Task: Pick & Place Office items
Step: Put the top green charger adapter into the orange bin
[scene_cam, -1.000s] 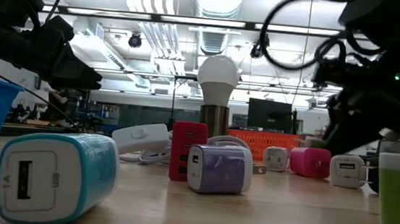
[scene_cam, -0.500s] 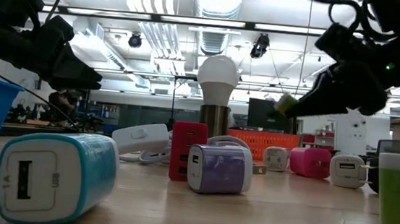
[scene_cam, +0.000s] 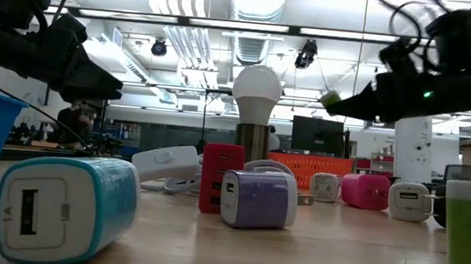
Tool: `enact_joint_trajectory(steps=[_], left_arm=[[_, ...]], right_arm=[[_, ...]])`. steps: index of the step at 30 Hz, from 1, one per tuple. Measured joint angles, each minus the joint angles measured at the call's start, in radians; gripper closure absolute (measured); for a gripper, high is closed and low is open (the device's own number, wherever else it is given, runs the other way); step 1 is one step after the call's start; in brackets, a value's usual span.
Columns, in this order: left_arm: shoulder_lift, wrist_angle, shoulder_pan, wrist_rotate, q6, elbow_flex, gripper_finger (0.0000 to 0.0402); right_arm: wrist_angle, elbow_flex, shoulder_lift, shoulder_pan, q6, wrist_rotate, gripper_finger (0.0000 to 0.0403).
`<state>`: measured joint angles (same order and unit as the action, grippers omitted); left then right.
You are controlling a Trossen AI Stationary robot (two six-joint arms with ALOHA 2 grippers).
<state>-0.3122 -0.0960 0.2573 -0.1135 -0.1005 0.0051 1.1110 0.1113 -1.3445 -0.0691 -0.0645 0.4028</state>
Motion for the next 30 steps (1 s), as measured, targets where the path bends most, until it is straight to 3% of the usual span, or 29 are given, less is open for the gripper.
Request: enact_joint_trajectory(steps=[7,12,23,26,30], left_arm=[[0.000,-0.001,0.000,0.000,0.000,0.000,0.0101],[0.000,-0.001,0.000,0.000,0.007,0.000,0.0101],[-0.006,-0.001,0.000,0.000,0.026,0.000,0.0101],[-0.006,-0.001,0.000,0.000,0.033,0.000,0.0101],[-0.006,-0.001,0.000,0.000,0.034,0.000,0.0101]], right_arm=[[-0.080,0.076,-0.036,-0.199,0.017,-0.171,0.0281],[-0.352,0.206,-0.065,-0.271,0.028,-0.223,0.0281],[-1.051,0.567,-0.078,-0.304,0.006,-0.232,0.0281],[-1.143,0.622,-0.078,-0.320,-0.004,-0.246,0.0281],[-1.187,0.642,-0.086,-0.374,-0.005,-0.377,0.0281]])
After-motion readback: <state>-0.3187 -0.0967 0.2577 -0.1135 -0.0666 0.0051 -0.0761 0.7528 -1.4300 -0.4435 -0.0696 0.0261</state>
